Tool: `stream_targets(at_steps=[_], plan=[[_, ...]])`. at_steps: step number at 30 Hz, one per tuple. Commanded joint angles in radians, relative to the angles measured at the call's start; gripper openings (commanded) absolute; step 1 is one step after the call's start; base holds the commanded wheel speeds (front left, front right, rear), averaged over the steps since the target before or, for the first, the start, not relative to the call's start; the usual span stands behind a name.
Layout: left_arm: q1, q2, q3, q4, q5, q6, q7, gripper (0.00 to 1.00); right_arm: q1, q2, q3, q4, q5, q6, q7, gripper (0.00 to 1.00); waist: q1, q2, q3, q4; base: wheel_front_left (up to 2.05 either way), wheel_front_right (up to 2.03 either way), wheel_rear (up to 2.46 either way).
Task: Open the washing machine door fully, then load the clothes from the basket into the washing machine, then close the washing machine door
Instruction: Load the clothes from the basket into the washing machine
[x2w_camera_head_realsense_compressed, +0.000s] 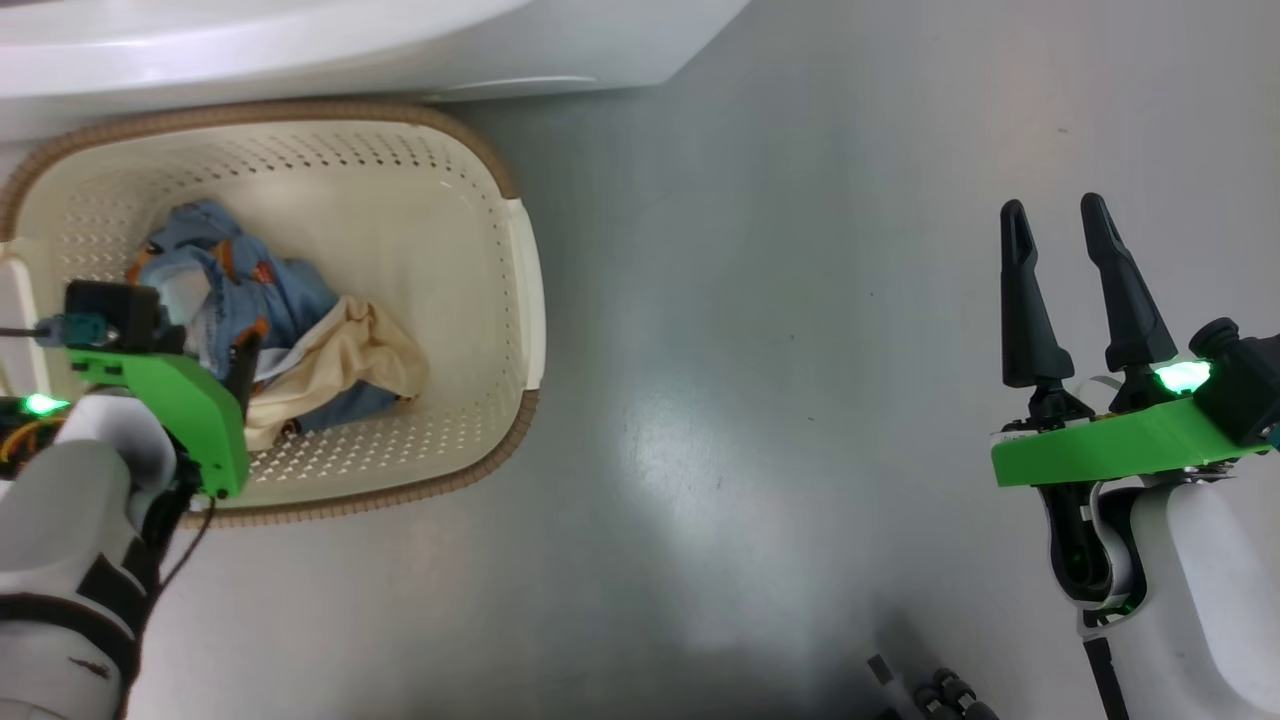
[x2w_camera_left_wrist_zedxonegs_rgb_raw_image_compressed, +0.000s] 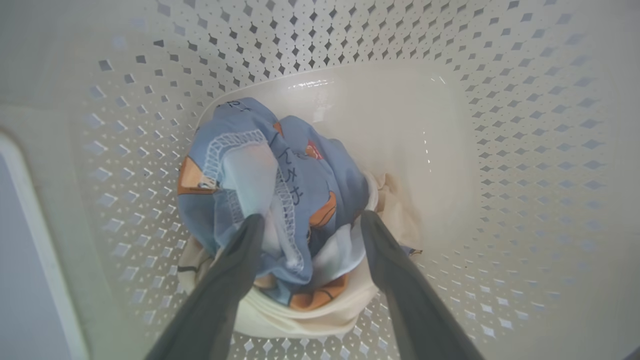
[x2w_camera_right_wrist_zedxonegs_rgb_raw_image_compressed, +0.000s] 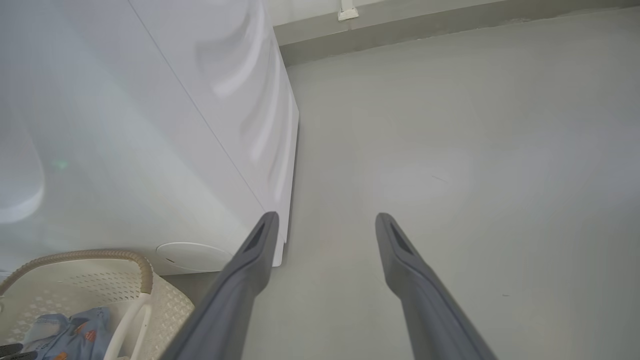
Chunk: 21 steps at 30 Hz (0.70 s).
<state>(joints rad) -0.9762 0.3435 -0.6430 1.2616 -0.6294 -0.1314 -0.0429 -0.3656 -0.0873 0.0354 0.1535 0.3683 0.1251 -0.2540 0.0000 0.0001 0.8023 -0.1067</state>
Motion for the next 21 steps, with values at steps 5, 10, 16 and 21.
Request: stream_targets(at_steps=[5,10,16,21], plan=[[-0.028,0.071,-0.005,0.019,0.022,0.026,0.03,1.0,0.008,0.01,0.033,-0.031,-0.009,0.006,-0.008,1.0,0.0,-0.0001,0.033,-0.021,0.0,0.0,0.0],[-0.043,0.084,-0.017,0.024,0.029,0.04,0.057,1.0,0.003,0.016,0.037,-0.037,-0.009,0.006,-0.008,1.0,0.0,-0.0001,0.05,-0.027,0.0,0.0,0.0],[-0.047,0.079,-0.031,0.027,0.029,0.031,0.082,1.0,-0.003,0.022,0.04,-0.039,-0.007,0.006,-0.008,1.0,0.0,-0.0001,0.063,-0.03,0.0,0.0,0.0],[-0.041,0.069,-0.052,0.028,0.034,0.02,0.103,1.0,-0.009,0.026,0.047,-0.038,-0.006,0.006,-0.008,1.0,0.0,-0.0001,0.065,-0.035,0.0,0.0,0.0]])
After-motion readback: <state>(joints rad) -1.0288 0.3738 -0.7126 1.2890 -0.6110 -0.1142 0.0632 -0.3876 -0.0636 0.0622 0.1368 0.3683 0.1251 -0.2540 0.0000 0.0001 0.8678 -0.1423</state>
